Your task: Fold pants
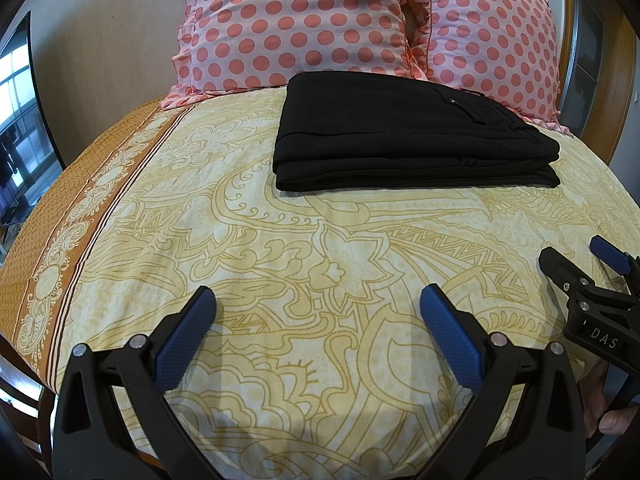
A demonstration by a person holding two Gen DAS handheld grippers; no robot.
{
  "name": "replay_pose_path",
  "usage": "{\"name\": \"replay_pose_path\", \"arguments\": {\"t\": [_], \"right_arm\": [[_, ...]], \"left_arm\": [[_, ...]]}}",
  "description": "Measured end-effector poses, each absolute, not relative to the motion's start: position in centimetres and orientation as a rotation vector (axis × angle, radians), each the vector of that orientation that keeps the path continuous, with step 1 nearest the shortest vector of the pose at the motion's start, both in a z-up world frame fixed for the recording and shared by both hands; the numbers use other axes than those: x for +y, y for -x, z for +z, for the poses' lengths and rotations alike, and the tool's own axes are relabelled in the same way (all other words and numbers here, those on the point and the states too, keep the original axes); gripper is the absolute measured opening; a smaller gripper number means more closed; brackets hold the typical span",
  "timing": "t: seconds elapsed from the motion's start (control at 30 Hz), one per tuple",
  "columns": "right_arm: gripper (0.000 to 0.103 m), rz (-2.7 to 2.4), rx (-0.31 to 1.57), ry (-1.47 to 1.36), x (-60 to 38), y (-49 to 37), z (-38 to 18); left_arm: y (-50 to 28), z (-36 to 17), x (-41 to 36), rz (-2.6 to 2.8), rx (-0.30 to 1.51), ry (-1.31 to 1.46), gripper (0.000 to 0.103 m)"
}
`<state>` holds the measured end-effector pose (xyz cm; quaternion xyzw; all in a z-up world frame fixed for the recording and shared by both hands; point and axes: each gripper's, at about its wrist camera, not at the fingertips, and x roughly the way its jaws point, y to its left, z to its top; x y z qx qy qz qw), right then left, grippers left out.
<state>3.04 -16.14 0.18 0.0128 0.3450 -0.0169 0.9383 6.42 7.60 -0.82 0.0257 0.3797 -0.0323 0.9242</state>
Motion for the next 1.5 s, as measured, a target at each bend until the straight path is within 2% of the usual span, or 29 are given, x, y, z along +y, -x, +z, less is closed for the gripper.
{"name": "replay_pose_path", "arguments": {"t": [1.5], "right_arm": [[0.102, -0.038, 0.701, -0.027, -16.07, -3.06, 0.15]], "left_arm": [[-6.73, -0.78, 7.48, -0.065, 0.805, -0.046, 0.101]]}}
